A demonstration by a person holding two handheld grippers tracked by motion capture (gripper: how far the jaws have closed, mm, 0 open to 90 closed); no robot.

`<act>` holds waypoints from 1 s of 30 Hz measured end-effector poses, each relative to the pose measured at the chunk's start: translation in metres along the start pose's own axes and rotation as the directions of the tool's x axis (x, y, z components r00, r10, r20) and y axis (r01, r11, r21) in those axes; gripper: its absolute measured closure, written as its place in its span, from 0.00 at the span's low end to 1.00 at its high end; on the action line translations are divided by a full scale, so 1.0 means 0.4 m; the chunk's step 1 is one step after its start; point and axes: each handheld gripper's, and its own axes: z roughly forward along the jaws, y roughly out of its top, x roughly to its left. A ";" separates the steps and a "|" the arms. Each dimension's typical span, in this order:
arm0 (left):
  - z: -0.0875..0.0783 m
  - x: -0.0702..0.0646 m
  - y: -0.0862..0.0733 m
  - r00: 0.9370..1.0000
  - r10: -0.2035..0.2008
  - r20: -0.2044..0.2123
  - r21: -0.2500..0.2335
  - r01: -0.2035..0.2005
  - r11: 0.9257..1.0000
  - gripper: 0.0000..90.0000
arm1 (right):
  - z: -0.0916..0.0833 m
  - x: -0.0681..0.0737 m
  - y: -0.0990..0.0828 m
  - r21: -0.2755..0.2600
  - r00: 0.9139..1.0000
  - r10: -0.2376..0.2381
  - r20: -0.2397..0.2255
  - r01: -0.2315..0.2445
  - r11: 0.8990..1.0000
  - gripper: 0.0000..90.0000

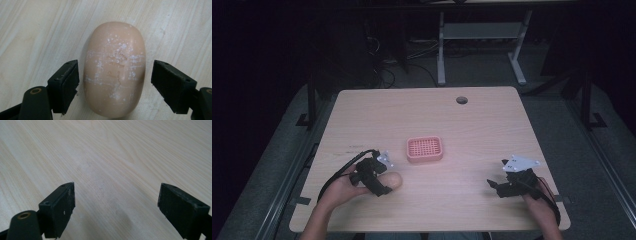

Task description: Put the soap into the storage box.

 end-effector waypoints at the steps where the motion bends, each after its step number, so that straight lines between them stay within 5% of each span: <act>1: 0.002 0.001 0.000 1.000 -0.001 0.002 0.002 0.001 1.000 0.25 | 0.000 0.000 0.000 0.000 1.000 0.000 0.000 0.000 1.000 0.15; 30: 0.030 0.006 0.011 1.000 0.018 0.011 0.040 -0.019 0.999 0.33 | 0.000 0.000 0.000 0.000 1.000 0.001 -0.001 -0.001 1.000 0.15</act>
